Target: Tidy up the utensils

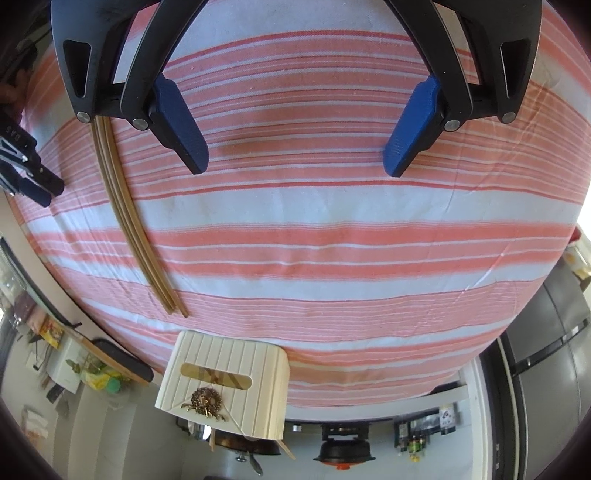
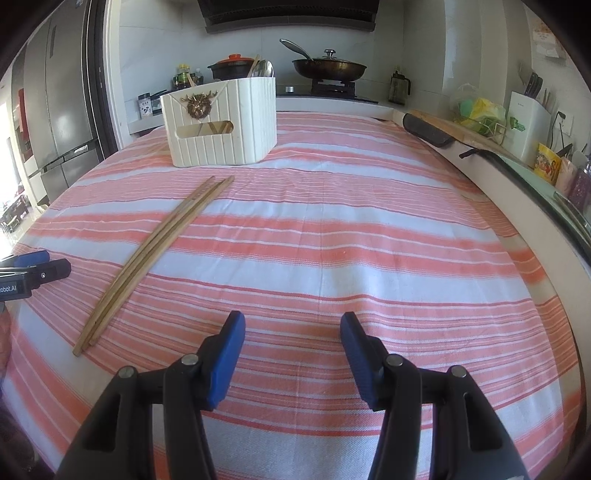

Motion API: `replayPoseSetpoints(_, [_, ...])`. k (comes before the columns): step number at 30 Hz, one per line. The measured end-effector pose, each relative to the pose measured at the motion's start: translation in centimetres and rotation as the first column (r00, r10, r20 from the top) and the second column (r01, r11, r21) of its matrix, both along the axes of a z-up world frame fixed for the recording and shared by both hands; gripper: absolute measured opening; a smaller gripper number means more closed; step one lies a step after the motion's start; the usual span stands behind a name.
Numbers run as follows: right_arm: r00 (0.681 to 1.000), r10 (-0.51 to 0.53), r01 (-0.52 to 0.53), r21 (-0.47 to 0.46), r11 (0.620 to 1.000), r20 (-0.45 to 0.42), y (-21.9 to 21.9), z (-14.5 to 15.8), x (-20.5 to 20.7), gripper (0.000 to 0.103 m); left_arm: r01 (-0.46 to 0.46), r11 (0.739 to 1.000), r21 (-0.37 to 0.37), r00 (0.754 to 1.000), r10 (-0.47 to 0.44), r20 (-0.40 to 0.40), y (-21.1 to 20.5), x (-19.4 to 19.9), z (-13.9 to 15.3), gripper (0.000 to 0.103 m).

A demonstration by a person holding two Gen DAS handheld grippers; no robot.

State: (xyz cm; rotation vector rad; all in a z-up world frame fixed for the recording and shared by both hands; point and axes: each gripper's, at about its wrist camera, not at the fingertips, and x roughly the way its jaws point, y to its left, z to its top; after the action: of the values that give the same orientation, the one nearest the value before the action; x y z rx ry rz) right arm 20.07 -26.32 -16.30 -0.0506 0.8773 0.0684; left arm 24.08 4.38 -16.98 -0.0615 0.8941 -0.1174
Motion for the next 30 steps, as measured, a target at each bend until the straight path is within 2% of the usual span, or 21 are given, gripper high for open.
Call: replayPoseSetpoints(30, [1.000,-0.004,0.004,-0.004,1.000,0.003,0.25,-0.10,-0.04,0.055,0.014,1.000,-0.015,1.000,-0.014,-0.006,-0.22,0.36,-0.15,0.101])
